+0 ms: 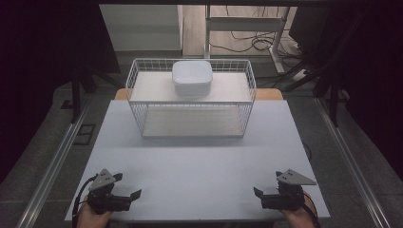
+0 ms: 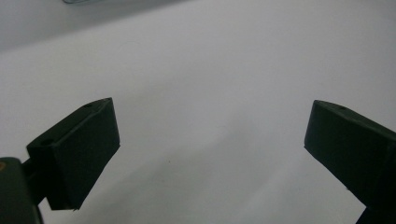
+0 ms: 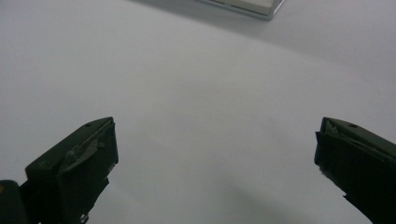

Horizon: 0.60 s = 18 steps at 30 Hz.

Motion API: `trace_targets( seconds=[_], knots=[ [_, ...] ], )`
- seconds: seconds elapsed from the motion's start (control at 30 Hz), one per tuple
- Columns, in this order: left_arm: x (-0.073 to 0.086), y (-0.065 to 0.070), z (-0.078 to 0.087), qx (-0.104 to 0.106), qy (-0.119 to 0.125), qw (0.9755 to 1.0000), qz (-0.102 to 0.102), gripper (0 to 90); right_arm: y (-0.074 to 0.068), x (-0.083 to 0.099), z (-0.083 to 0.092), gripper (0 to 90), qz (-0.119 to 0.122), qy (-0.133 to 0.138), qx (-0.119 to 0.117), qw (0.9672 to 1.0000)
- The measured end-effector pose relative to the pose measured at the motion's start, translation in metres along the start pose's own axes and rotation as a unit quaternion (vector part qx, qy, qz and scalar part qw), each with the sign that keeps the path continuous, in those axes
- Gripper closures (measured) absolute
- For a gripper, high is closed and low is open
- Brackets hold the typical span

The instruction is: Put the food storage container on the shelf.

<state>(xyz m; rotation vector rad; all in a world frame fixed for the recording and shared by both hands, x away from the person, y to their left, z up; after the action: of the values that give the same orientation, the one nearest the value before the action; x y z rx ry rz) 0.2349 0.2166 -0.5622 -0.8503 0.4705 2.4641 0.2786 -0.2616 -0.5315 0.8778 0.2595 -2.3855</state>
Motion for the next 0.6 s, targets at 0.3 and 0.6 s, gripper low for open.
trace_targets(
  seconds=[0.3, 0.6],
  knots=[
    [0.0, -0.003, -0.001, 0.009, -0.005, 0.9999, 0.013, 4.4, -0.002, 0.016, -0.005, 0.0, -0.005, -0.037, -0.003, 0.9993],
    [0.0, -0.003, -0.003, 0.011, -0.015, 0.9997, 0.017, 4.9, 0.001, 0.017, -0.005, 0.0, -0.02, -0.035, -0.004, 0.9992]
  ],
)
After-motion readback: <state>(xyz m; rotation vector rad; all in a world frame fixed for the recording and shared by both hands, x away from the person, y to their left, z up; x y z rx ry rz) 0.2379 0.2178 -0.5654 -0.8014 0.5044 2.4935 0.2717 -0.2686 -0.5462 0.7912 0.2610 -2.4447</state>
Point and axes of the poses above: each handheld gripper's, and its own axes: z roughly backward along the jaws, x roughly out of its underside, y roughly to its right, the point moved 6 cm from there along -z, roughly forward along the jaws, and after that the axes turned 12 degrees about -y, right-handed, at the moved point
